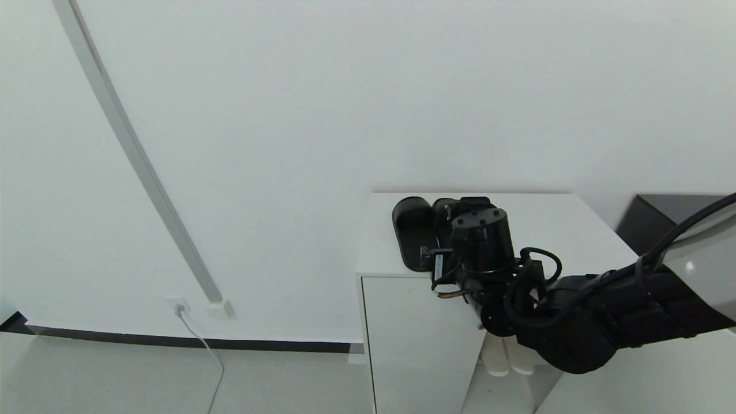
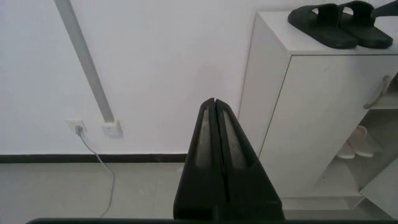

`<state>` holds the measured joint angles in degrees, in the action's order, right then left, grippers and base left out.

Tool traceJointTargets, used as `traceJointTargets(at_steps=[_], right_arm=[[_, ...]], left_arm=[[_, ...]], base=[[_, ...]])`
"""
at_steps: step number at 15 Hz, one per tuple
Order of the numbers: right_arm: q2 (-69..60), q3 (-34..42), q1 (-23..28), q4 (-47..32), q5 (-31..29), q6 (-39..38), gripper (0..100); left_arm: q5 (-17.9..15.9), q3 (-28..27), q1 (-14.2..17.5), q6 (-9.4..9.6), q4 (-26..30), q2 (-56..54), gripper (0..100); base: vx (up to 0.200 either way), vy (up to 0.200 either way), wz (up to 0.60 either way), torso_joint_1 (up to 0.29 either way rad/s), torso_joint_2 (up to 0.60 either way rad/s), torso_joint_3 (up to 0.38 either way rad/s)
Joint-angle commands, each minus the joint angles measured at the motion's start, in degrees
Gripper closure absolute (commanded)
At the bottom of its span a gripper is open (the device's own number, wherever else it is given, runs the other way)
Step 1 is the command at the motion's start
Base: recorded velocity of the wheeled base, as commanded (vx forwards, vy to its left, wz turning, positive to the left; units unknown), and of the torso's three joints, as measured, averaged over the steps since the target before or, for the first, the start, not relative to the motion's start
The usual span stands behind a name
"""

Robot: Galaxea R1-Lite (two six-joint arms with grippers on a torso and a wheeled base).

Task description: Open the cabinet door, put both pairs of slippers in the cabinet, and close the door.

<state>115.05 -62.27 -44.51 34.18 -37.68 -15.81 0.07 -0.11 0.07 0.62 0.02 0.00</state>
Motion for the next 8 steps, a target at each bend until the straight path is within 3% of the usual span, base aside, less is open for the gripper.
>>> traceJointTargets(at_steps=[1, 4, 8], right_arm=[[1.4, -0.1, 0.0, 0.3, 0.0, 0.0, 0], [4.0, -0.2, 0.7, 3.1, 0.2, 0.2, 0], [8.1, 0.0, 2.1, 10.2, 1.6, 3.9, 0]], left_arm=[[0.0, 0.0, 0.0, -0.01, 0.0, 0.0, 100], [0.1, 0.1, 0.0, -0.01, 0.0, 0.0, 100], [0.0, 0.1, 0.0, -0.01, 0.0, 0.0, 100]], base=[[0.200, 0.000, 0.00, -0.002, 0.00, 0.002], [0.200, 0.000, 0.00, -0.002, 0.00, 0.004], [0.000, 0.000, 0.00, 0.000, 0.00, 0.000]])
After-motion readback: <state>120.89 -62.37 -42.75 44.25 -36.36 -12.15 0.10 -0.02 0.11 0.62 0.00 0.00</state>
